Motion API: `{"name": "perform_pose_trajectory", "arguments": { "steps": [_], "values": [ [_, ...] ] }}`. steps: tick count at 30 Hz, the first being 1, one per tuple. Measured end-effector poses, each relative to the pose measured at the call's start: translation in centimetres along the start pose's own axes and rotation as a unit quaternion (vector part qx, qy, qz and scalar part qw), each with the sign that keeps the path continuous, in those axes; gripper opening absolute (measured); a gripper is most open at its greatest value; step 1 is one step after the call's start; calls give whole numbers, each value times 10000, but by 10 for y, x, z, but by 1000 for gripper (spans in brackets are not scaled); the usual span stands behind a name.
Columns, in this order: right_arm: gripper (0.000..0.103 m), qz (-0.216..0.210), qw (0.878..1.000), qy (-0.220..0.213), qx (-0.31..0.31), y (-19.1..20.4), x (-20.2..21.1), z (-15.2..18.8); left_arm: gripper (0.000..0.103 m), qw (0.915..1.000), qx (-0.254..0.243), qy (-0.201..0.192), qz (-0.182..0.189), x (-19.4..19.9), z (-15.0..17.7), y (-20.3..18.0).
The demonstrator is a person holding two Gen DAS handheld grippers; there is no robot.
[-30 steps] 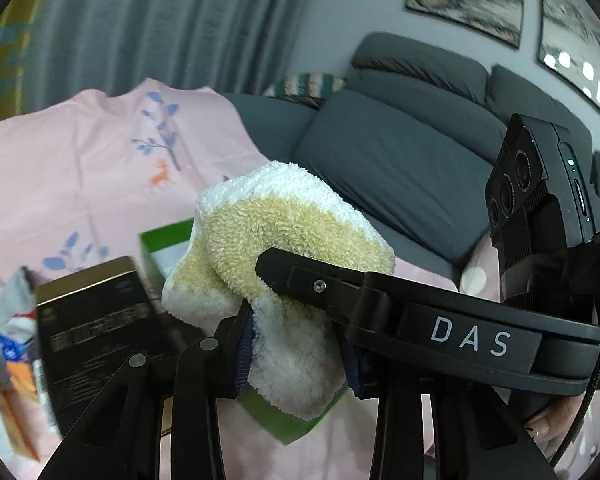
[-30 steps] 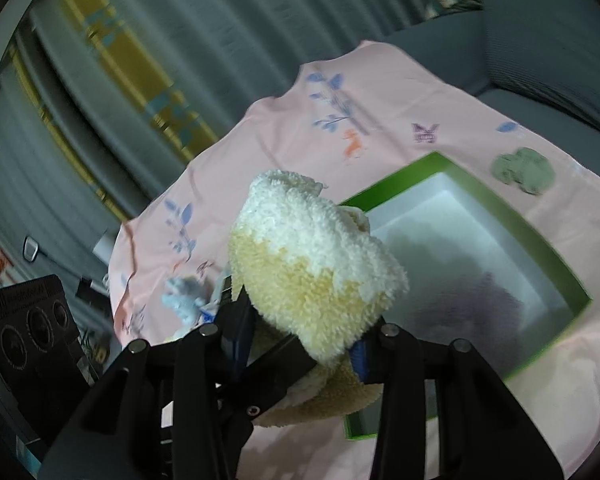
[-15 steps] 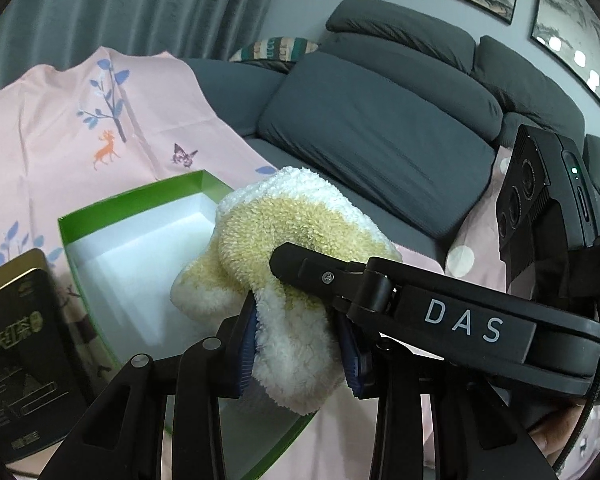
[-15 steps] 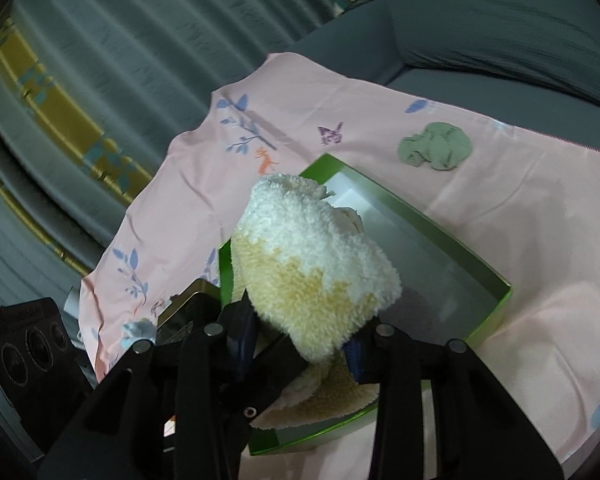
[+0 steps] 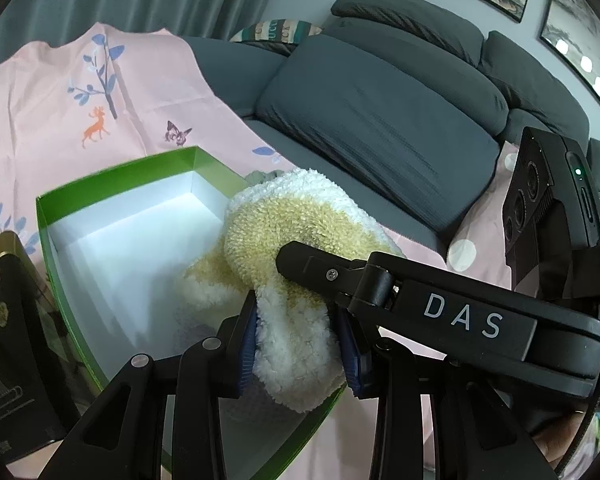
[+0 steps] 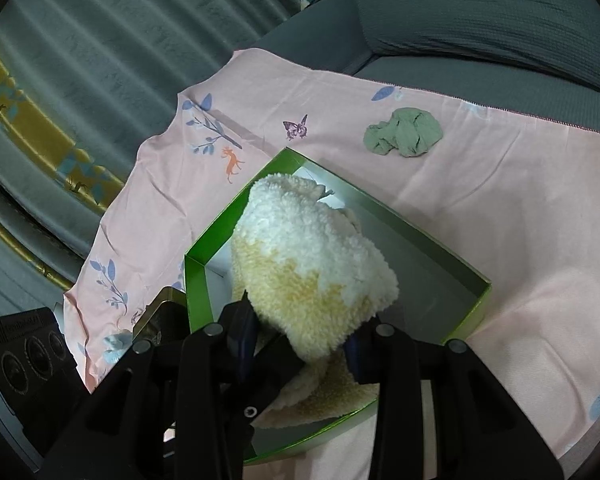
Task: Organize soft objects
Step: 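Lower the fuzzy sock into the green box and open the right gripper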
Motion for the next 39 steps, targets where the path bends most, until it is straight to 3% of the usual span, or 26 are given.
{"name": "perform_pose_trajectory", "arguments": {
  "steps": [23, 29, 31, 33, 35, 38, 39],
  "values": [
    [39, 164, 9998, -20, -145, -10, 1, -3, 37, 9997, 256, -22, 23, -8, 3, 6],
    [49, 311, 9993, -55, -174, -16, 4, -5, 37, 9996, 215, -77, -174, -7, 3, 10],
    [57, 345, 9991, -117, -220, -18, 7, -8, 37, 9994, 289, -97, -174, -6, 2, 13],
    [64, 338, 9988, -180, -301, -20, 10, -10, 45, 9992, 368, -106, -110, -4, 1, 14],
    [66, 348, 9983, -263, -377, -21, 14, -12, 64, 9988, 473, -153, -11, 1, -1, 15],
    [77, 350, 9981, -364, -352, -18, 20, -16, 72, 9978, 576, -331, 70, 13, -7, 16],
    [85, 334, 9982, -390, -325, -17, 22, -16, 75, 9974, 616, -355, 76, 16, -8, 16]
  ]
}}
Point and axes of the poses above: each gripper's, at about its wrist camera, not at the fingertips, and x roughly against the way its jaws point, y to its left, z to its underside, the point moved 6 cm from there along -x, roughly the way its jaws point, and after that the axes turned 11 degrees about -y, right-handed, at the moved point
